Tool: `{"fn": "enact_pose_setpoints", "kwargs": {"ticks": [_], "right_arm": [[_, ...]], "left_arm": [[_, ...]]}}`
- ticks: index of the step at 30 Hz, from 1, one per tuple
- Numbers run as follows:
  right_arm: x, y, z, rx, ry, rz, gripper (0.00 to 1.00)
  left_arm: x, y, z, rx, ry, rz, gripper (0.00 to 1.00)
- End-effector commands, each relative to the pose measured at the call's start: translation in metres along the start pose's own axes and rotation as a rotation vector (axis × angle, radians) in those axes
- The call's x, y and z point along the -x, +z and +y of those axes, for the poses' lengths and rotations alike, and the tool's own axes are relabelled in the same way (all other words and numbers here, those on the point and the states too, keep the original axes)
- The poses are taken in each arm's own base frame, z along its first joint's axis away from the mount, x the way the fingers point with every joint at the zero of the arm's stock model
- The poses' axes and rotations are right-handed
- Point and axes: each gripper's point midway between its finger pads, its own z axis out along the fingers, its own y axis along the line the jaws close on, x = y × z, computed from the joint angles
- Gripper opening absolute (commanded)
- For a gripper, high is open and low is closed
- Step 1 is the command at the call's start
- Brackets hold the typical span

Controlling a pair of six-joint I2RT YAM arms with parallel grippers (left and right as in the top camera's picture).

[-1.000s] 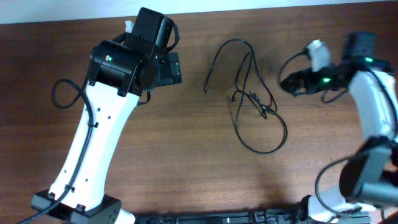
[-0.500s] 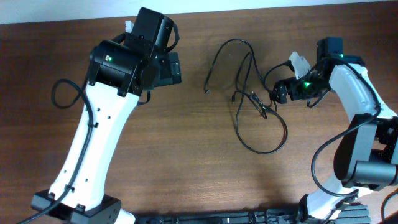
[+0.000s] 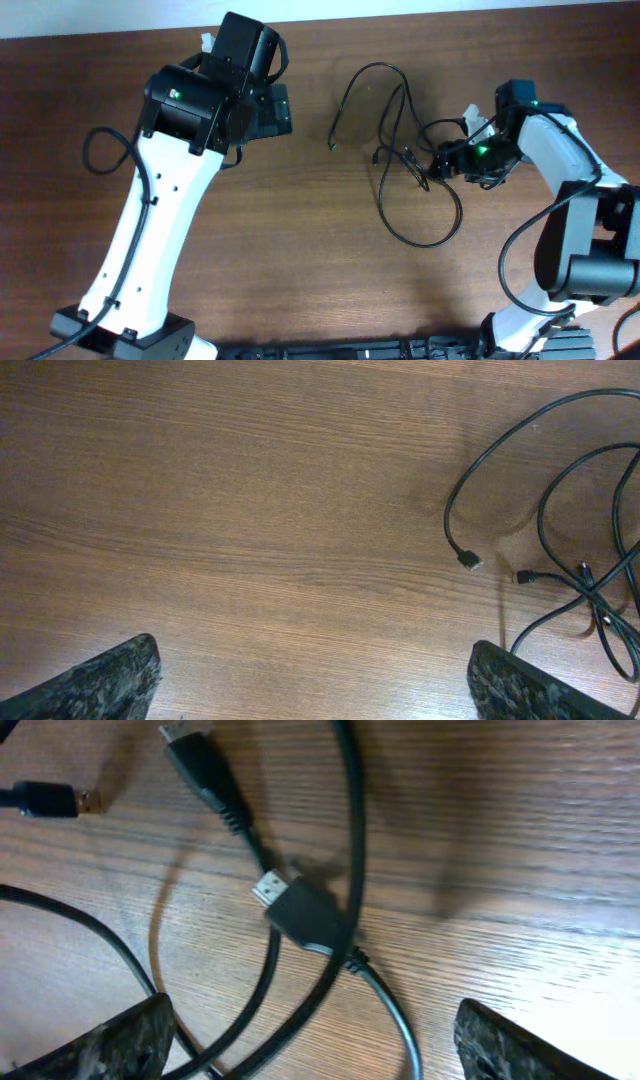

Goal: Untangle cables

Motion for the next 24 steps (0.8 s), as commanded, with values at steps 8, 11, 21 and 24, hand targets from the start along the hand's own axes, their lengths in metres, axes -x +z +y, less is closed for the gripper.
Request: {"fn": "enact_pose_setpoints", "kwargs": {"ticks": [8, 11, 21, 24], "right_arm": [[-0.003, 0.029, 0.025, -0.001, 0.058, 0.007, 0.76], [-0.004, 0.036, 0.026, 0.001, 0.081, -0.001, 0.74], [-0.006, 0.038, 0.025, 0.001, 0.121, 0.001, 0.55], [-0.016, 0.044, 0.023, -0.001, 0.131, 0.026, 0.70]], "left_arm": [[0.005, -0.010, 0.003, -0.008, -0.021, -0.033, 0.99], [0.005, -0.010, 0.003, -0.008, -0.021, -0.033, 0.99], [0.005, -0.010, 0.003, -0.008, -0.021, -0.033, 0.99], [0.005, -0.010, 0.003, -0.008, -0.021, -0.033, 0.99]]}}
